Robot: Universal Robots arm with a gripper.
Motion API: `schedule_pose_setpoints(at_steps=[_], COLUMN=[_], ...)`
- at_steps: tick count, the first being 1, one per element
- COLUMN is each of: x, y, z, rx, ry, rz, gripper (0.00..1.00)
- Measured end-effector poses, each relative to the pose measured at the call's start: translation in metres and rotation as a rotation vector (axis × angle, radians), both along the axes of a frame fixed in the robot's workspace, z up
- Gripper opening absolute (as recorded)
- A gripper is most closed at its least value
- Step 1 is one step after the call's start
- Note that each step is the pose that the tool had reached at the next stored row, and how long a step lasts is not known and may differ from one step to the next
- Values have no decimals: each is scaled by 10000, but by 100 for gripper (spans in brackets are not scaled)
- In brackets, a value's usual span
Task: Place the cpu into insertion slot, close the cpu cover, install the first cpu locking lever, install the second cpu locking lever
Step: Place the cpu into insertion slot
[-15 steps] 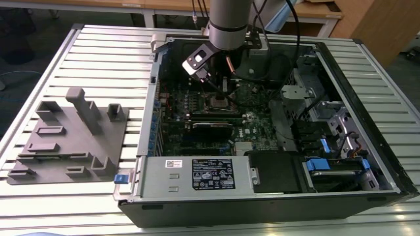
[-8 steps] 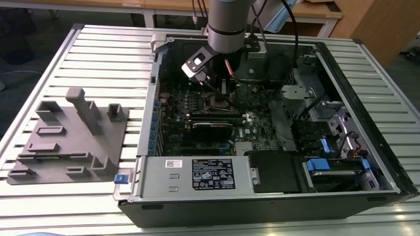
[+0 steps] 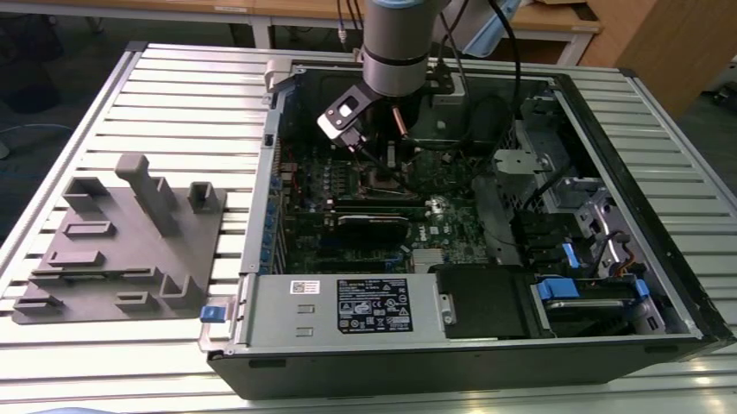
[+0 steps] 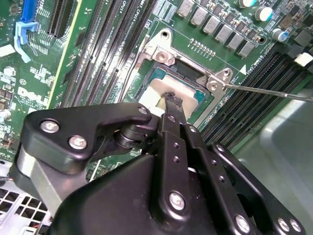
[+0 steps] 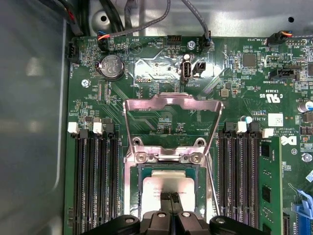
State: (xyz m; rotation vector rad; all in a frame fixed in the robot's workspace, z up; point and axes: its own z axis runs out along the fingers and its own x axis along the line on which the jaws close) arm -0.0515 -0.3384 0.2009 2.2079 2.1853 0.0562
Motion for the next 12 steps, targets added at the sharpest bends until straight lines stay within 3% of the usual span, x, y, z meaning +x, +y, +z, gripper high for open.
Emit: schedule_pose_setpoints(at_steps=[12], x=[1], y=[1], z=[-16], rx=[9], ry=[-6], rz=[-1], gripper=[11])
